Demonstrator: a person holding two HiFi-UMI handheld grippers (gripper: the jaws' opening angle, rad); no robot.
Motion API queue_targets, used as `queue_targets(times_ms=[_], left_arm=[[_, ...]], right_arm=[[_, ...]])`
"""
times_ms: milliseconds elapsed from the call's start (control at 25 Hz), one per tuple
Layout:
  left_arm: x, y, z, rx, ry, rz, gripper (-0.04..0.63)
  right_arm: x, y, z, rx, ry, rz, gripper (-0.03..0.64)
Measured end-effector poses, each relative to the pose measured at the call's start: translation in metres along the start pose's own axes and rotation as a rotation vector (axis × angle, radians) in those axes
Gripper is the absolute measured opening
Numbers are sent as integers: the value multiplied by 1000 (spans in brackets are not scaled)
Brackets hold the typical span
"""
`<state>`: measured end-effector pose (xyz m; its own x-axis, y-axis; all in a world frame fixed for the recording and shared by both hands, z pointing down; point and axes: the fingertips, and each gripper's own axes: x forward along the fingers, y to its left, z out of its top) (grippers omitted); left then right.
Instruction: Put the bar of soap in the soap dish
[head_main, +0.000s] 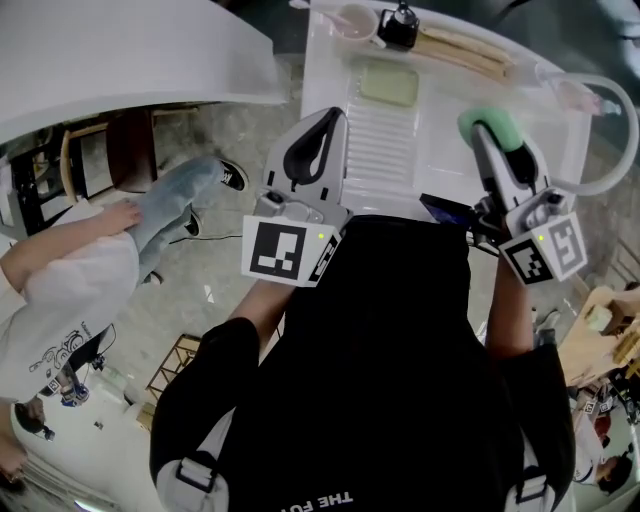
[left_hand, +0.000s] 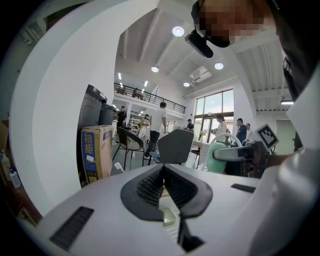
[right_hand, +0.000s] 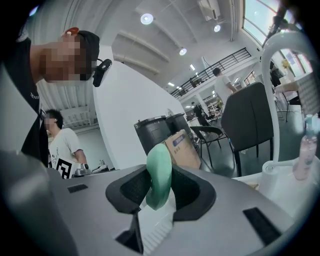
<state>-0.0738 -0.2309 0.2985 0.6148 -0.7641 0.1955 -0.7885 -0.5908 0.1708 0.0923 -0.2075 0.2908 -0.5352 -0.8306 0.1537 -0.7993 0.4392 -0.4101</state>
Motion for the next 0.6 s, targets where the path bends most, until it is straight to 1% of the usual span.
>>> queue_targets(times_ms=[160, 520, 600], left_arm=[[6, 5, -5, -19, 13, 7, 3], [22, 19, -16, -39, 42, 13, 3], [25, 22, -22, -51, 59, 11, 3]], right_arm=[[11, -3, -7, -1, 27, 8, 127], [27, -16, -21, 33, 68, -4, 127], [33, -18, -25, 38, 78, -5, 127]])
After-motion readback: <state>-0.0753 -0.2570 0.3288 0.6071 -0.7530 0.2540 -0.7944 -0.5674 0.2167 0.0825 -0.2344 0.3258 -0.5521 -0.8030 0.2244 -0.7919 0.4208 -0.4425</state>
